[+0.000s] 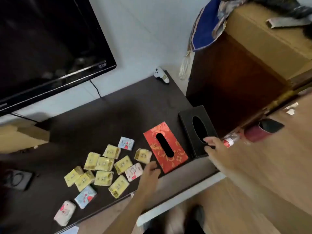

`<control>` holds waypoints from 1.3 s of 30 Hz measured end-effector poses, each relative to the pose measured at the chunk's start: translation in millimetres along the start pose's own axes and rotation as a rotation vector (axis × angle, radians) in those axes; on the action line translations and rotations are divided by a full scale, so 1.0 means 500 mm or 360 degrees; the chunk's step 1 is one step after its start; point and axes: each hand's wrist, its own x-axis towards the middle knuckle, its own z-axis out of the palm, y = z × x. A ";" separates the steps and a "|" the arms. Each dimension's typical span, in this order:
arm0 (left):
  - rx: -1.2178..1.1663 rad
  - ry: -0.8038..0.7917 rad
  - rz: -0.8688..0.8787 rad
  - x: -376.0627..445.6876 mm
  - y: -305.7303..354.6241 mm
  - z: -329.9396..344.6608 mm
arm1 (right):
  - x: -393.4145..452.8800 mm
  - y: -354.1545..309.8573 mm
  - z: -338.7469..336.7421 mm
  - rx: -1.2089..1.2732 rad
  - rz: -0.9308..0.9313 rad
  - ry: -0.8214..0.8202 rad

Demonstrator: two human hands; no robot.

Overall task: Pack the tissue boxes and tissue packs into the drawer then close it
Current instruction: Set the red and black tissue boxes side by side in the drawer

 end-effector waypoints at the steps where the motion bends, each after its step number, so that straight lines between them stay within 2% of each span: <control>1: -0.0032 0.0026 0.0119 0.029 0.008 0.015 | 0.034 0.010 0.002 -0.0082 -0.0069 0.0113; 3: 0.0049 0.0155 0.0298 0.073 0.027 0.042 | 0.085 0.013 0.000 -0.0296 -0.0143 0.0266; 5: 0.0148 0.0348 0.0348 0.121 0.041 0.067 | 0.132 0.015 -0.006 -0.0442 -0.0146 0.0359; 8: 0.0201 0.0470 0.0273 0.168 0.025 0.094 | 0.172 0.050 -0.001 -0.0537 -0.0066 0.0264; 12: 0.0107 0.0578 0.0201 0.217 0.005 0.117 | 0.209 0.077 0.012 -0.0286 0.0105 0.0060; 19: 0.0024 0.0763 0.0136 0.244 -0.013 0.133 | 0.218 0.096 0.022 -0.0273 0.0140 0.0148; 25: 0.0007 0.0777 -0.0152 0.239 0.036 0.125 | 0.215 0.082 0.004 -0.0177 0.0226 0.0184; 29: 0.0062 0.0826 0.0009 0.188 0.030 0.134 | 0.170 0.102 -0.018 0.0056 0.0167 0.0259; 34: -0.0215 0.0971 0.0208 0.086 -0.049 0.177 | 0.089 0.130 -0.029 0.0469 0.0089 0.0393; 39: -0.0278 0.0967 0.0231 0.036 -0.124 0.221 | 0.039 0.170 -0.010 0.0527 0.0095 0.0388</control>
